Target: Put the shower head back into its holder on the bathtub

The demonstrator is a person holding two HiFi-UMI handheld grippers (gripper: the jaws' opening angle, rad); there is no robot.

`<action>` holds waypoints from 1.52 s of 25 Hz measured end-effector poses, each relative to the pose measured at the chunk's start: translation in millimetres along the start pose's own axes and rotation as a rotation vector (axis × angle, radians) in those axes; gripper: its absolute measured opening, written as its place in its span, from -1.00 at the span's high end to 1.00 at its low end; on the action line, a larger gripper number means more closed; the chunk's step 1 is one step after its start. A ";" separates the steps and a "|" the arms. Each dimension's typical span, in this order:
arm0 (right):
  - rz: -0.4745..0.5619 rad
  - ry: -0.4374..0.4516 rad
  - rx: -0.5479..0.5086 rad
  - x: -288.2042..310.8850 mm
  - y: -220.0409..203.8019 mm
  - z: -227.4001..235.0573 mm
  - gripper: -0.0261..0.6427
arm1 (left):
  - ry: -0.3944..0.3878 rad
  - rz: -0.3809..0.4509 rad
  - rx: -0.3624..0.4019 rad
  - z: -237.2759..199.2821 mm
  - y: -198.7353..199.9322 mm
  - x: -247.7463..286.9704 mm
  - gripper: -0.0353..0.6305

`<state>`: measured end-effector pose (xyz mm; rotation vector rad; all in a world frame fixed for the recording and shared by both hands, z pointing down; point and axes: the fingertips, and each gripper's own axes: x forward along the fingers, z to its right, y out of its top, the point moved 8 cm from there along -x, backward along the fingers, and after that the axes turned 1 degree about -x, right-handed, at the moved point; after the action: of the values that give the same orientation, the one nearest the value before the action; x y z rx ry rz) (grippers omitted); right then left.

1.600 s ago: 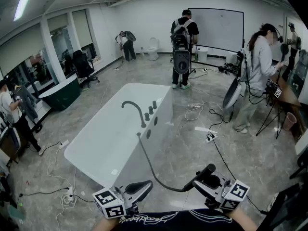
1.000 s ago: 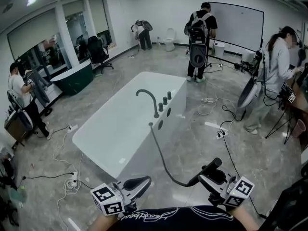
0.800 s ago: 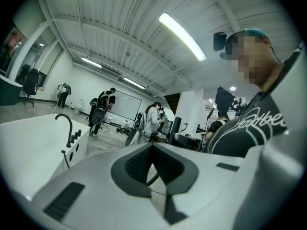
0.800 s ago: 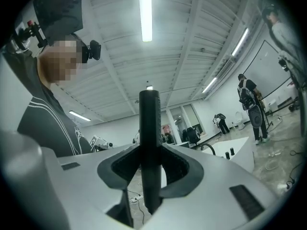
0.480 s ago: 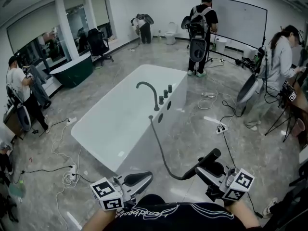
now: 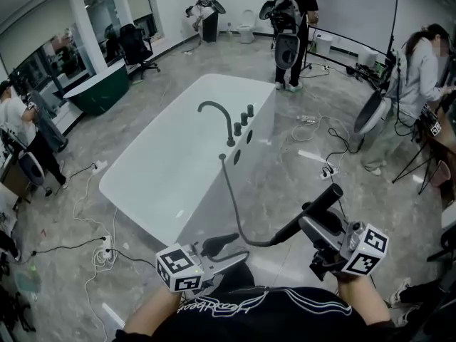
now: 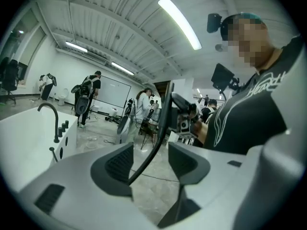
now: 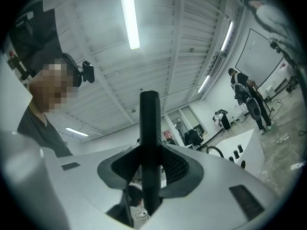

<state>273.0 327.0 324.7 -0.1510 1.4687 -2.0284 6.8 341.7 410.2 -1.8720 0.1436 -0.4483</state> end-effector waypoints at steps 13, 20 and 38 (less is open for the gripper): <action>0.037 -0.031 0.117 103.1 35.0 86.7 0.51 | -0.178 -0.254 0.086 -146.5 -55.7 95.6 0.24; 0.056 -0.033 0.102 161.1 64.4 124.8 0.51 | -0.238 -0.284 0.078 -207.0 -47.2 116.5 0.35; -0.040 -0.289 0.024 197.3 43.7 226.7 0.52 | -0.162 -0.338 -0.042 -303.9 -54.1 85.4 0.70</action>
<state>231.7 26.2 319.7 -0.4469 1.2691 -1.9591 -34.9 64.6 565.5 -1.9717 -0.2776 -0.5230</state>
